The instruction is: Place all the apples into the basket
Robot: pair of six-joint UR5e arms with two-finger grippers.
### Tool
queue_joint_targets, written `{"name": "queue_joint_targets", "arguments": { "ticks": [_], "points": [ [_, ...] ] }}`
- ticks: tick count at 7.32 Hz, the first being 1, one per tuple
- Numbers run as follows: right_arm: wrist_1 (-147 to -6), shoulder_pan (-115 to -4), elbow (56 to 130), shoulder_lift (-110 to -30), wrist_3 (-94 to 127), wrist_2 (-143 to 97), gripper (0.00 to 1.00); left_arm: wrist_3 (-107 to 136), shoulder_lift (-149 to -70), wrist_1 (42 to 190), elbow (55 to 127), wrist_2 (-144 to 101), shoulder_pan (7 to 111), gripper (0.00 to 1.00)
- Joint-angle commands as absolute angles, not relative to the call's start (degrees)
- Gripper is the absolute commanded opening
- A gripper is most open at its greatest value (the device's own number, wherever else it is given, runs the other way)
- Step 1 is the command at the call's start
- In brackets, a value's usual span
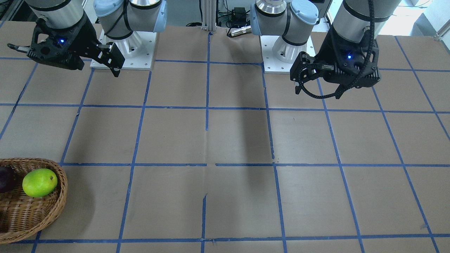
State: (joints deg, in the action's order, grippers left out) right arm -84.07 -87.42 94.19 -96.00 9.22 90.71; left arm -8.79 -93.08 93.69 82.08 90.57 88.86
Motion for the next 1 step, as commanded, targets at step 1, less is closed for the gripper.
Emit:
{"name": "queue_joint_targets", "arguments": {
  "ticks": [1],
  "points": [
    [-84.5, -87.4, 94.0, -96.4, 8.9, 88.5, 1.0, -8.8, -93.1, 93.7, 82.1, 90.6, 88.9, 1.0]
  ]
}}
